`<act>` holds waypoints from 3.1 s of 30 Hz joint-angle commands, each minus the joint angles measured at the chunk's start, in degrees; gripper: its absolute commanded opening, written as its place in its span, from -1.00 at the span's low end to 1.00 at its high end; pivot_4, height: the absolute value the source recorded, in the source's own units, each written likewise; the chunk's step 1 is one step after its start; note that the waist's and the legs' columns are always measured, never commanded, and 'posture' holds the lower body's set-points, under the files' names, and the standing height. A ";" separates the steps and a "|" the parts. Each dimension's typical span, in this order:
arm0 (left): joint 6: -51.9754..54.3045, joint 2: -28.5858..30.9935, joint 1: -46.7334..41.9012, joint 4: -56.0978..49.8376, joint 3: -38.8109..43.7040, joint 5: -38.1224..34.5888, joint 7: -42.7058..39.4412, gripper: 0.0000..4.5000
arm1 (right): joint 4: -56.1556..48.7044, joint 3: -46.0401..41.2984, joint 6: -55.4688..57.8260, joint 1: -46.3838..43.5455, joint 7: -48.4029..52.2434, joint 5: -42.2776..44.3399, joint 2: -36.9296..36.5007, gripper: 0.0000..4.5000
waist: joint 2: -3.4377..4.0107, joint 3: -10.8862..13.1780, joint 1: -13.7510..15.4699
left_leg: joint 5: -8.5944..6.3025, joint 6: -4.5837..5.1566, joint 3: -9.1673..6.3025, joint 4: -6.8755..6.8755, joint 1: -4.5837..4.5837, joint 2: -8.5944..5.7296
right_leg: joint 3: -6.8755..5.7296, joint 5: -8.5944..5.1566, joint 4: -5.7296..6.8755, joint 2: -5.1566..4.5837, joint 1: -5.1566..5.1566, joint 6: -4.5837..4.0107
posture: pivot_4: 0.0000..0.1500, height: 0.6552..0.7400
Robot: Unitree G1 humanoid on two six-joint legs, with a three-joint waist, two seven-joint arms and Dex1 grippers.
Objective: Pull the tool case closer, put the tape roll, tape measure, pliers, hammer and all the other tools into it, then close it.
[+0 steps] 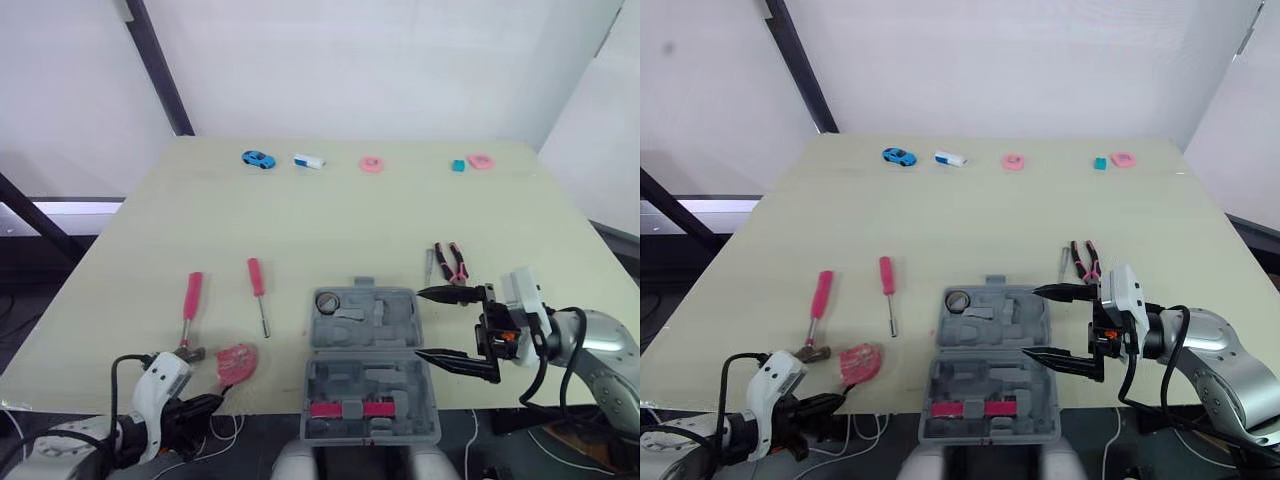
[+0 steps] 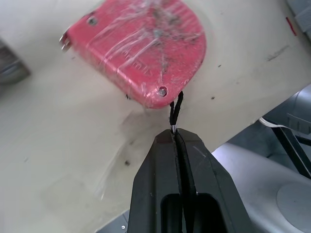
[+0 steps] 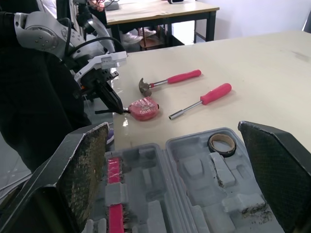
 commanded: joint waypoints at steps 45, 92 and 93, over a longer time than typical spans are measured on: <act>-48.73 10.28 -46.62 48.29 -25.79 10.59 -46.51 0.95 | -4.75 -4.62 -1.76 4.30 -0.37 0.66 -3.04 1.00 | 0.00 0.01 1.34 | 0.00 0.01 0.20 0.27 -0.14 0.03 | -0.04 0.01 0.10 0.11 -0.01 0.02 | 1.00 1.00; -71.58 -0.92 -50.90 82.41 -23.11 20.74 -41.48 0.95 | -4.63 -4.30 -2.13 4.74 -0.88 0.19 -3.25 1.00 | 1.52 -1.03 1.45 | 0.00 0.02 0.08 0.45 0.00 0.01 | -0.07 0.01 0.22 0.14 0.21 0.04 | 1.00 1.00; -71.56 -1.11 -50.54 82.15 -22.84 20.60 -41.64 0.95 | -4.64 -4.25 -2.15 4.76 -0.92 0.17 -3.19 1.00 | 1.54 -1.05 1.45 | 0.00 0.02 0.08 0.45 0.00 0.01 | -0.07 0.01 0.22 0.14 0.22 0.03 | 1.00 1.00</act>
